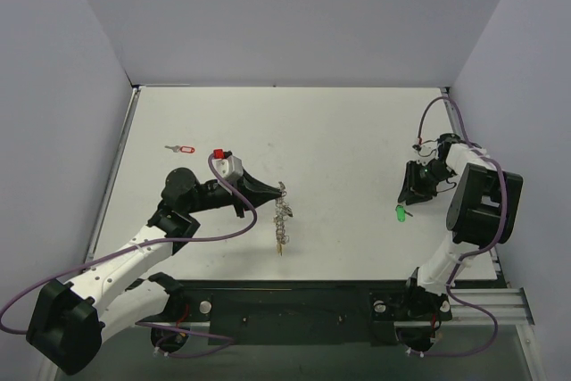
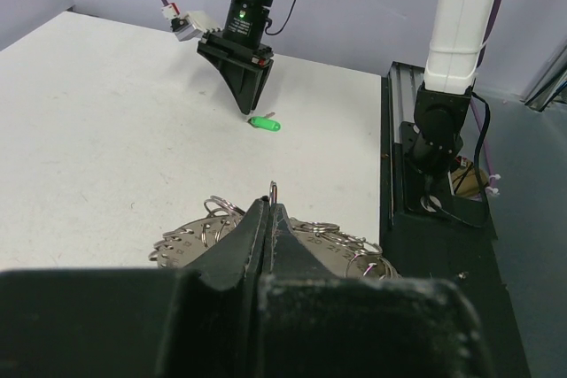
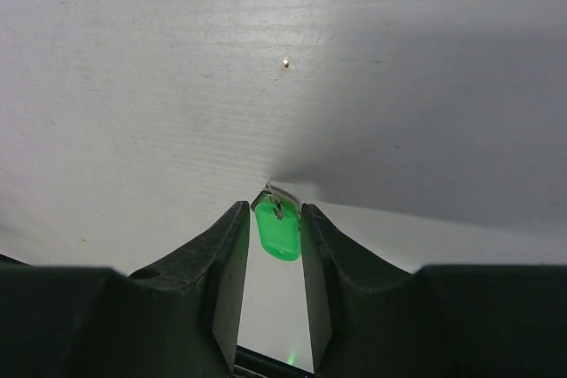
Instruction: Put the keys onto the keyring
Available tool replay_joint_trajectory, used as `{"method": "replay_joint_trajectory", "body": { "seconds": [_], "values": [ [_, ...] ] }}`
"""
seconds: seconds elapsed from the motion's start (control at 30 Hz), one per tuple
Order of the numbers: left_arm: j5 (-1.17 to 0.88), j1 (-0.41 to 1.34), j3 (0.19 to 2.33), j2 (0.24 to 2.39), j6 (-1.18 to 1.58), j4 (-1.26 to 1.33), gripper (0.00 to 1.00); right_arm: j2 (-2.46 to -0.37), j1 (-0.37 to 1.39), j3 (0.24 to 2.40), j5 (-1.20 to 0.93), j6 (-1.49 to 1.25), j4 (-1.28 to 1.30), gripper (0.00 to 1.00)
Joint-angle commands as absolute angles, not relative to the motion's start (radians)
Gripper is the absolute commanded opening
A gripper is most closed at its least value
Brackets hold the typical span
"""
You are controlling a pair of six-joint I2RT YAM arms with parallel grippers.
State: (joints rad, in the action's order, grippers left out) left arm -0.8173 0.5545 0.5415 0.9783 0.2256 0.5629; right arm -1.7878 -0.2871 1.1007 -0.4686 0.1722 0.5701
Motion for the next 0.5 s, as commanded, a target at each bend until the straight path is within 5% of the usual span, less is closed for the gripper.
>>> {"method": "replay_joint_trajectory", "body": {
  "seconds": [0.0,0.47],
  "values": [
    [-0.828,0.549,0.594,0.959,0.210,0.598,0.00,-1.805,-0.287,1.129,-0.475,0.187,0.640,0.25],
    [-0.830,0.549,0.597,0.954,0.204,0.591,0.00,-1.835,-0.285,1.141,-0.502,0.195,0.664,0.20]
  ]
}}
